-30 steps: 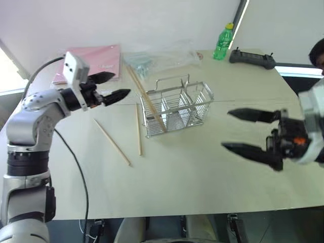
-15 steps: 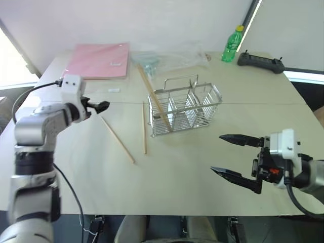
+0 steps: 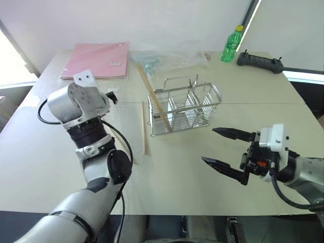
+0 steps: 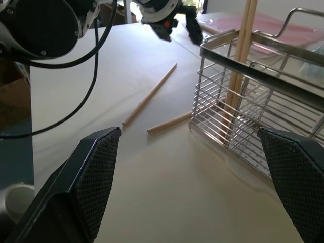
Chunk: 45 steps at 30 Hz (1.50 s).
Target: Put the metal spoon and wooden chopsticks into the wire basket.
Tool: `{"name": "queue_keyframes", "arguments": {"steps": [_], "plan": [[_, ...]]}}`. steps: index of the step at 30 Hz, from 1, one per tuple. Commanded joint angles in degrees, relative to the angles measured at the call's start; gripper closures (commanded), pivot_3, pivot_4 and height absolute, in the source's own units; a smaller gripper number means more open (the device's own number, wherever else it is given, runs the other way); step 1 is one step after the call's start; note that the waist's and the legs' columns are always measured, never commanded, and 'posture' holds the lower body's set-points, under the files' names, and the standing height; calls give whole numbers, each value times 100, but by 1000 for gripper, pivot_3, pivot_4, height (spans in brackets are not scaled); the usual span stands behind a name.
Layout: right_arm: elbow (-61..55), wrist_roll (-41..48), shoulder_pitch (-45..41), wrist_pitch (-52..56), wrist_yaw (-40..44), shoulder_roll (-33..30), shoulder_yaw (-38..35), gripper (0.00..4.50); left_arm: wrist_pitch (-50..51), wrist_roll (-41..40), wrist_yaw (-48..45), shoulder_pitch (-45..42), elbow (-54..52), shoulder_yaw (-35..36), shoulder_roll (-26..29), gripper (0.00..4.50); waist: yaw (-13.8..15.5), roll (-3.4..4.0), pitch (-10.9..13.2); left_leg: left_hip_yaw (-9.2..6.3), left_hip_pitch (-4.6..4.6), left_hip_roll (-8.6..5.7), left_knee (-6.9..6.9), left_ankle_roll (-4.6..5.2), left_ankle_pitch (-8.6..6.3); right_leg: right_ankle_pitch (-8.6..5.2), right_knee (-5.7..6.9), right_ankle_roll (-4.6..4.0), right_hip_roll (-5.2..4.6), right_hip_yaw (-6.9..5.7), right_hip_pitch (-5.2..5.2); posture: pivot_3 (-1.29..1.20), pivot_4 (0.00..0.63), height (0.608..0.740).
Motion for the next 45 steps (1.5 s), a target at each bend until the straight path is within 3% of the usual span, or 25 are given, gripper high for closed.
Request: {"name": "queue_keyframes", "arguments": {"steps": [1, 13, 20, 23, 30, 39, 45], "plan": [[-99, 59, 6, -93, -57, 47, -71, 59, -35, 235, 151, -150, 134, 247, 121, 0, 9, -1, 0, 0, 0, 0, 1, -1, 1, 0, 0, 0, 0, 0, 1, 0, 150, 709], [-203, 85, 144, -125, -204, 109, -134, 59, -1823, -91, 271, -143, 2594, 296, 417, 0, 2, -5, 2, -3, -3, -6, 18, -2, 1, 6, 1, 9, -4, 0, 6, 0, 150, 709], [-295, 99, 149, -124, -381, 152, -132, 59, -2319, -348, 585, -158, 3363, 348, 546, 0, 8, 17, -11, -3, 6, -5, 24, -3, 0, 7, 13, 10, -5, 0, 13, 0, 150, 709], [-328, 119, 134, -107, -454, 158, -135, 0, -2347, -515, 647, -189, 3455, 357, 533, 889, 7, 24, -15, -3, 9, -5, 30, -4, 1, 7, 22, 10, -5, 0, 13, 0, 150, 709], [-313, 162, 141, -116, -485, 125, -209, 0, -2104, -793, 1014, -241, 3205, 543, 318, 4306, 23, 26, -17, -5, 5, -8, 36, -4, 2, 7, 23, 10, -8, 1, 16, 0, 150, 709], [-193, 169, -89, -61, -547, 84, -132, 0, -2032, -1061, 1341, -316, 2946, 759, 216, 4408, 17, 25, -16, -4, 3, -9, 36, -4, 2, 6, 22, 11, -9, 0, 15, 0, 150, 709], [-164, 213, -121, -28, -483, 28, -161, 0, -2384, -1228, 1285, -349, 3071, 721, 513, 4408, 13, 25, -16, -4, 3, -9, 34, -4, 2, 6, 22, 11, -8, 0, 12, 0, 150, 709]]}}
